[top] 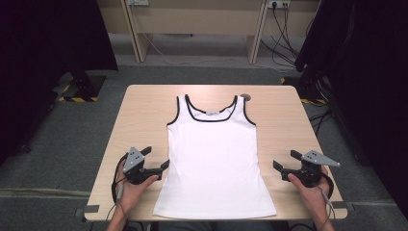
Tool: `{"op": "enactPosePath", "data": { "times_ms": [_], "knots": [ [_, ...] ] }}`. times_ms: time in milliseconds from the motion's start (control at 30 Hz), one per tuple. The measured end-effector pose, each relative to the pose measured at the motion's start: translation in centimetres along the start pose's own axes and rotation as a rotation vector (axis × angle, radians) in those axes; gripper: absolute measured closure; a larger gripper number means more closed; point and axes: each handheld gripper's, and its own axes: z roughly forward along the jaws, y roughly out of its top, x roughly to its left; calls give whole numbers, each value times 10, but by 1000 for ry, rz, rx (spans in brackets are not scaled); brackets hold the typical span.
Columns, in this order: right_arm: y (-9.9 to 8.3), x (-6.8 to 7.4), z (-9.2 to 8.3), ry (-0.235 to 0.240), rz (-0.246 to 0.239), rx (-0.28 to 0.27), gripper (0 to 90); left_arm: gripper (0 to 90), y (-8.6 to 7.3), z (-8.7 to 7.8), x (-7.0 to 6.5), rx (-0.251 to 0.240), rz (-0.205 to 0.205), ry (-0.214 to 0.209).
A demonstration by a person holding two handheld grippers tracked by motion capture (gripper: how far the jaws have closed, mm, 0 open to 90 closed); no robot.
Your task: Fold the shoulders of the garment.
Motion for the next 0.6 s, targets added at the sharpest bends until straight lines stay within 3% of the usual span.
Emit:
{"op": "enactPosePath", "data": {
  "times_ms": [600],
  "knots": [
    [4, 4, 1, 0, -16, -8, 118, 111, 0, 0, -1, 4, 6, 5]
  ]
}}
